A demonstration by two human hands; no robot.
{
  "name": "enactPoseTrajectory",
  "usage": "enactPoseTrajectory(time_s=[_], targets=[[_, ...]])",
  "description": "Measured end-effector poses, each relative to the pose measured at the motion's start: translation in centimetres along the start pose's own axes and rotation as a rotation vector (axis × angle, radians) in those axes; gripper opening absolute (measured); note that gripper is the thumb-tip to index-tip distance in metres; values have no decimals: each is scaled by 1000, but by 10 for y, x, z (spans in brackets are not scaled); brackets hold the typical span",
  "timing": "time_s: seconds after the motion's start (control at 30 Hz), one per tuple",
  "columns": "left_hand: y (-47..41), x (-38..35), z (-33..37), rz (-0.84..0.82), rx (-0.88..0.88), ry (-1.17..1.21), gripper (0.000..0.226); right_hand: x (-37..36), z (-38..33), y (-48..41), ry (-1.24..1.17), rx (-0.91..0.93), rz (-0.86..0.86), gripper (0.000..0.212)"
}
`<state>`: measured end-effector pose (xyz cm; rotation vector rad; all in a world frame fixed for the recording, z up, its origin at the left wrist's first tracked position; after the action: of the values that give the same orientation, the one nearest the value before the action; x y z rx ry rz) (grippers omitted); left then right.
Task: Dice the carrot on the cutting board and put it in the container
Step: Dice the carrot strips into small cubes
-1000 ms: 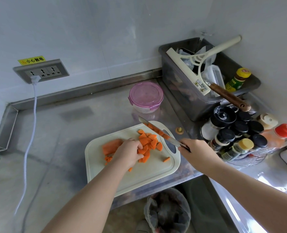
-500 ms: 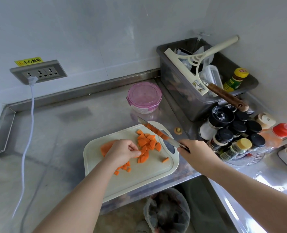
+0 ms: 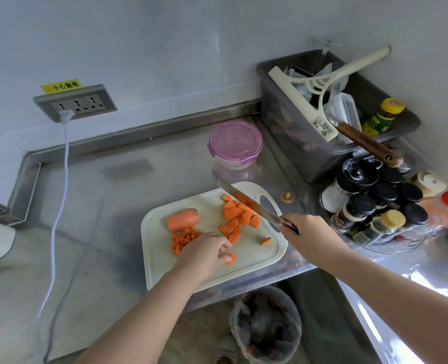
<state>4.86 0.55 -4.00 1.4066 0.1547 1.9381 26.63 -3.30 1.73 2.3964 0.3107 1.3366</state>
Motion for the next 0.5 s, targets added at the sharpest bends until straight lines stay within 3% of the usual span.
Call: enactPoseTrajectory(time_s=[0.07, 0.23, 0.37, 0.5], targets=[[4, -1, 4, -38, -42, -100, 37, 0, 0, 1, 5, 1, -6, 13], [6, -1, 13, 38, -73, -245, 23, 3, -3, 4, 33, -14, -20, 36], [8, -2, 15, 75, -126, -337, 24, 5, -5, 5, 41, -20, -20, 40], [6, -3, 10, 98, -104, -176, 36, 6, -5, 7, 31, -23, -24, 35]])
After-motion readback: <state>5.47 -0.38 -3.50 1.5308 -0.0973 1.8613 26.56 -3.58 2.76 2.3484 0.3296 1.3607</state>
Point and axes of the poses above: each hand's wrist, its own y-axis away from the middle knuckle, its own x-axis out of the back of the hand, z = x × y, the point moved 1 cm from there along -y, towards the middle knuckle, and after that the axes turned 8 degrees about -z, right-handed, at the moved point
